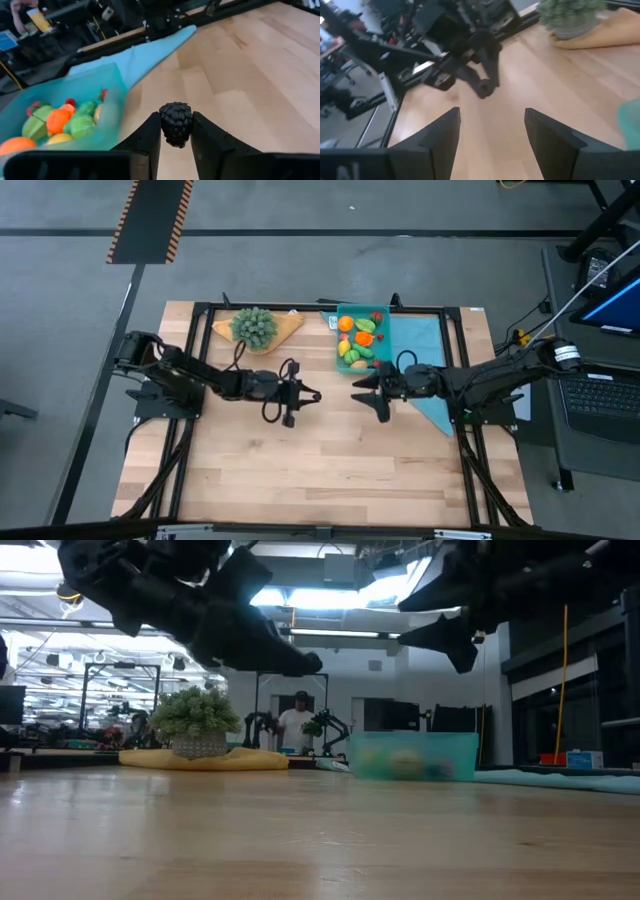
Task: Pick and placing Produce into tupperware
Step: Put the blackberry into the blue bin
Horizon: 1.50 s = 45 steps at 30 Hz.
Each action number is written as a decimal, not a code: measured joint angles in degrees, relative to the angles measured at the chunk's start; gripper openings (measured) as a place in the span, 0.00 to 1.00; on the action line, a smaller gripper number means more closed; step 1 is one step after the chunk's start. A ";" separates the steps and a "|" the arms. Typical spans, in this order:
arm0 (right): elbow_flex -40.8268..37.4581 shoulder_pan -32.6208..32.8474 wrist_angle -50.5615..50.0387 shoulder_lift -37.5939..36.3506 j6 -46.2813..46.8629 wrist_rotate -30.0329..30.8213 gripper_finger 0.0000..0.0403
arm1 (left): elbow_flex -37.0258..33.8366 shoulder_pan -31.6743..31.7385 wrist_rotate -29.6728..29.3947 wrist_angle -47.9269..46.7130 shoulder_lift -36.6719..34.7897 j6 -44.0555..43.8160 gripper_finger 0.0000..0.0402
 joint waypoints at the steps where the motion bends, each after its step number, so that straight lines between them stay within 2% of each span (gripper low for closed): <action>1: 0.00 -0.71 0.01 0.00 0.72 0.00 0.56 | 0.00 0.48 0.25 0.39 0.00 0.55 0.21; 13: 0.01 -5.25 3.98 4.01 5.96 -0.92 0.56 | 7.90 6.59 5.14 -0.75 3.61 9.00 0.20; 20: 0.02 -8.01 11.11 8.63 8.13 -5.53 0.56 | 11.94 8.53 5.41 -5.23 7.90 11.63 0.21; 34: 3.87 -11.02 11.47 16.31 8.00 -9.69 0.56 | 12.82 9.69 5.43 -5.70 9.03 13.51 0.20; 45: 4.85 -11.90 10.00 17.09 7.69 -9.78 0.56 | 12.81 9.69 5.41 -5.98 8.83 14.64 0.21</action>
